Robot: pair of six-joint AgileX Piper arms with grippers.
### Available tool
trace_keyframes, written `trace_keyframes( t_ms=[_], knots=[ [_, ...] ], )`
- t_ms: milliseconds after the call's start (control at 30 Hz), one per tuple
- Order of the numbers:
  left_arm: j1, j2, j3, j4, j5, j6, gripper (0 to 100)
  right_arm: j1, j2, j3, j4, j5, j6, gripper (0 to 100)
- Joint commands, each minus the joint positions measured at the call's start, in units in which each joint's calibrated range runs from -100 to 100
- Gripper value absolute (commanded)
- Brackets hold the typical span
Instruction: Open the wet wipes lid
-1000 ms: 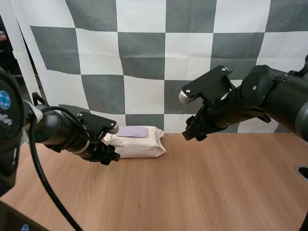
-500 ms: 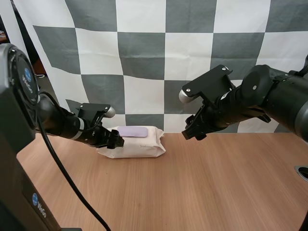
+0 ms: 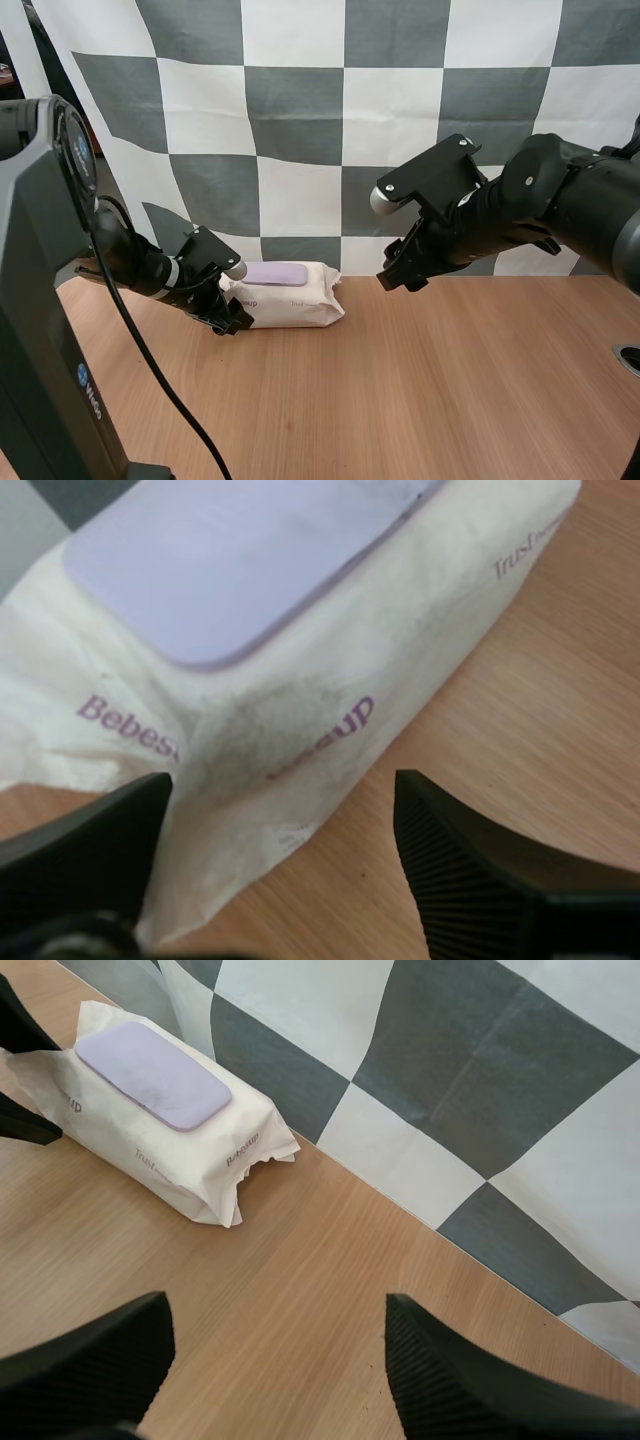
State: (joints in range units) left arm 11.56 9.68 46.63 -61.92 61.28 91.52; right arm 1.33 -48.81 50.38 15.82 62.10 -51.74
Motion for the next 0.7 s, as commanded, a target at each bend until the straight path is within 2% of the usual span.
trace_keyframes(
  t_ms=[0, 67, 133, 167, 367, 500, 667],
  knots=[
    [-0.05, -0.1, -0.5, -0.7, 1.2, 1.8, 84, 0.0, 0.0, -0.1, 0.1, 0.1, -1.3, 100],
    [-0.05, -0.1, -0.9, -1.7, 1.4, 1.8, 52, 0.0, 0.0, -0.1, 0.5, 0.1, -3.3, 100],
    [-0.05, -0.1, -0.9, -3.6, 1.4, 1.8, 10, 0.0, 0.0, -0.1, 1.9, 0.1, -6.4, 100],
    [-0.05, -0.1, -0.9, -4.6, 1.6, 1.8, 0, 0.0, 0.0, -0.1, 3.0, 0.1, -8.0, 100],
    [-0.05, -0.1, -0.9, -6.0, 3.9, 1.8, 0, 0.0, 3.2, -0.1, 11.5, 0.1, -17.2, 100],
    [-0.05, -0.1, -0.9, -2.2, 11.6, 1.8, 0, 0.0, 7.6, -0.1, 18.2, 0.1, -26.7, 100],
    [-0.05, -0.1, -0.9, -2.0, 21.5, 1.8, 0, 0.5, 12.8, -0.1, 26.1, 0.1, -39.4, 100]
  ],
)
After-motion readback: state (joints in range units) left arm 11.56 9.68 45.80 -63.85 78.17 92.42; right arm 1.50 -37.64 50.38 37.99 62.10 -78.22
